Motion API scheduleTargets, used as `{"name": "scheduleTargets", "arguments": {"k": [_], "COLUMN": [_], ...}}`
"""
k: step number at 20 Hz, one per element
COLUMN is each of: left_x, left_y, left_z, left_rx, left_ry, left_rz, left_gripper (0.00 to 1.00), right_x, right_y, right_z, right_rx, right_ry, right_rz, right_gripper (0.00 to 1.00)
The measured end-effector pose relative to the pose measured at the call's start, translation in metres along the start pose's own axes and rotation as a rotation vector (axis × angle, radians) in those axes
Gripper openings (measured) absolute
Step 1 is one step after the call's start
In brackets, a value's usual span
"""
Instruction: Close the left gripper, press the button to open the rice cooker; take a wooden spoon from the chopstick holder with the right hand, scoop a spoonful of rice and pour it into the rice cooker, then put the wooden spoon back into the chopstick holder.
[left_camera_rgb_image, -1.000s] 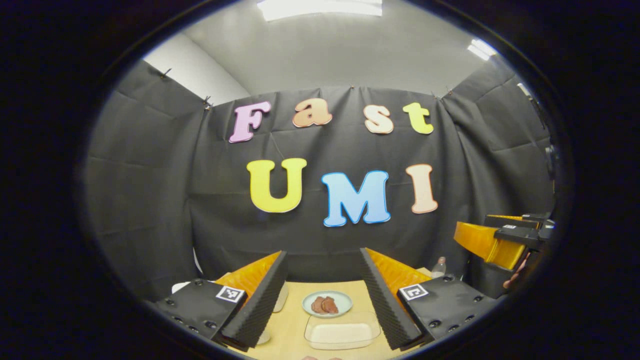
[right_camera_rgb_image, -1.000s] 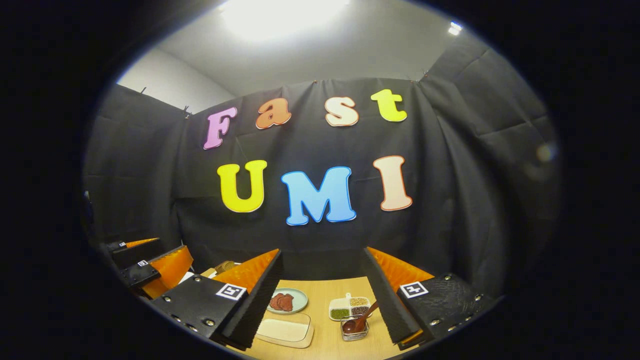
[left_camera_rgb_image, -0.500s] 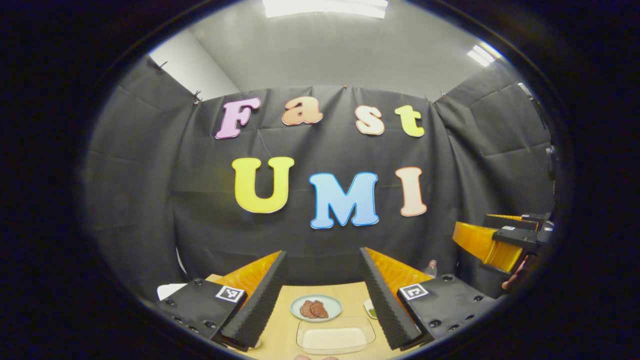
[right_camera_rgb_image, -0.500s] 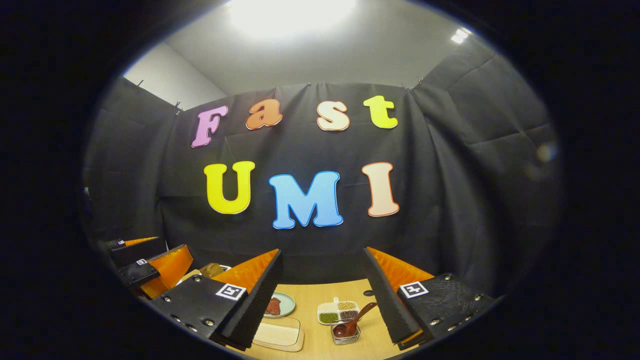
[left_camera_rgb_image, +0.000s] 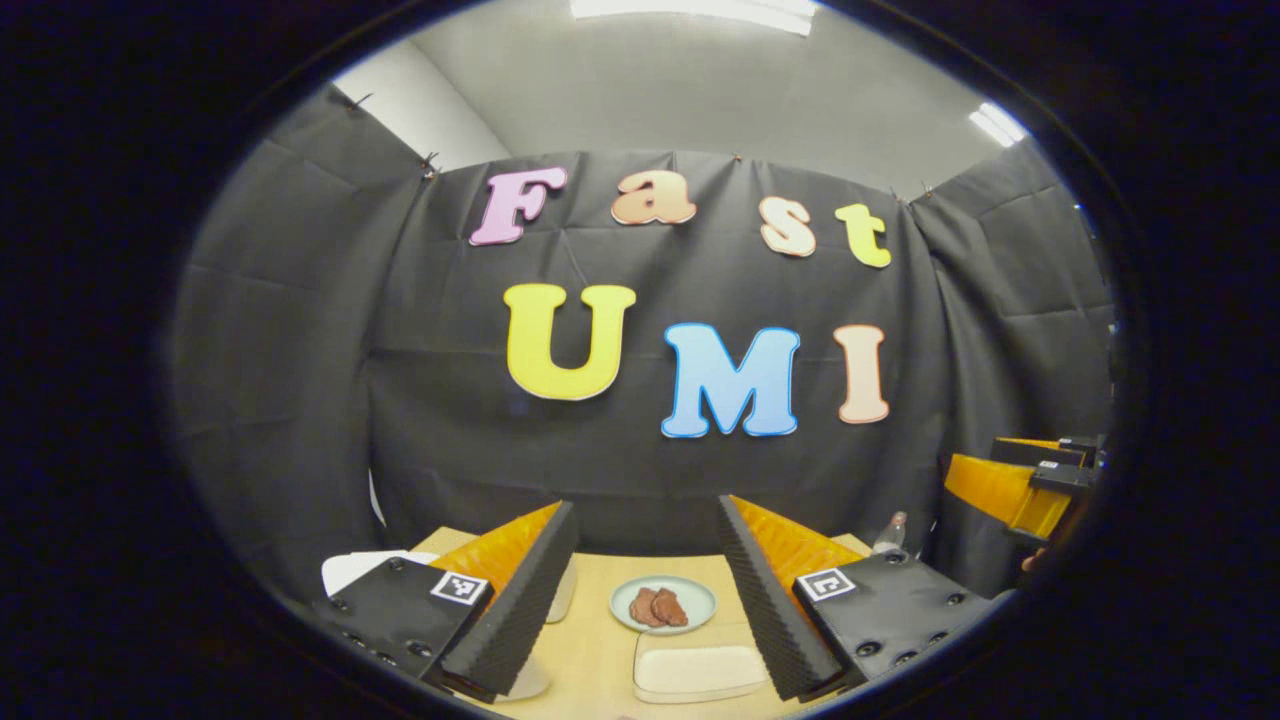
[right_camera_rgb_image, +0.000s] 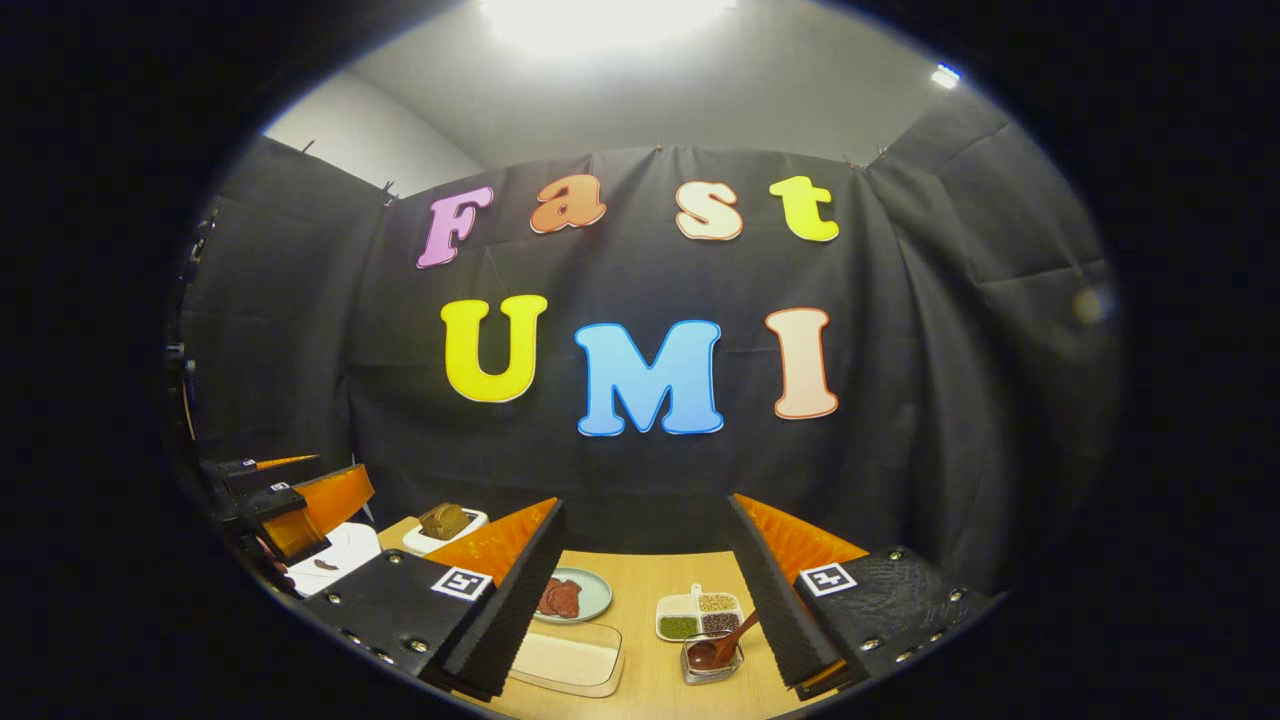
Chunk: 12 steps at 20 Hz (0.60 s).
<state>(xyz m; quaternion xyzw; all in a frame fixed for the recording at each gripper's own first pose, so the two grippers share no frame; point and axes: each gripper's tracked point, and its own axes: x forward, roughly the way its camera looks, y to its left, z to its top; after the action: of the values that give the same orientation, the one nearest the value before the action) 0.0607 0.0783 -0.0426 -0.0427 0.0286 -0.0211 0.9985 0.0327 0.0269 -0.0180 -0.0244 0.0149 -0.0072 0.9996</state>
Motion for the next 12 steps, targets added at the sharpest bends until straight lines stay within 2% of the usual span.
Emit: {"name": "scheduleTargets", "arguments": {"k": [4,8,9,10,12], "left_x": [-0.002,-0.001,-0.002,0.000,-0.008], "left_y": [0.056,0.114,0.130,0.144,0.157], "left_z": [-0.034,-0.078,-0.088,-0.104,-0.117], "left_rx": [-0.004,-0.010,-0.025,-0.053,-0.112], "left_ry": [0.078,0.208,0.242,0.278,0.322], "left_rz": [0.056,0.135,0.161,0.169,0.166], "left_gripper": [0.97,0.44,0.34,0.12,0.09], "right_x": [0.000,0.000,-0.001,-0.001,-0.002], "right_y": [0.007,0.016,0.017,0.019,0.023], "right_z": [-0.014,-0.031,-0.033,-0.035,-0.040], "right_rx": [-0.010,-0.007,-0.013,-0.018,-0.030], "right_ry": [0.030,0.073,0.078,0.084,0.092], "right_rz": [0.016,0.038,0.040,0.043,0.052], "right_gripper": [0.96,0.96,0.96,0.96,0.96]}}
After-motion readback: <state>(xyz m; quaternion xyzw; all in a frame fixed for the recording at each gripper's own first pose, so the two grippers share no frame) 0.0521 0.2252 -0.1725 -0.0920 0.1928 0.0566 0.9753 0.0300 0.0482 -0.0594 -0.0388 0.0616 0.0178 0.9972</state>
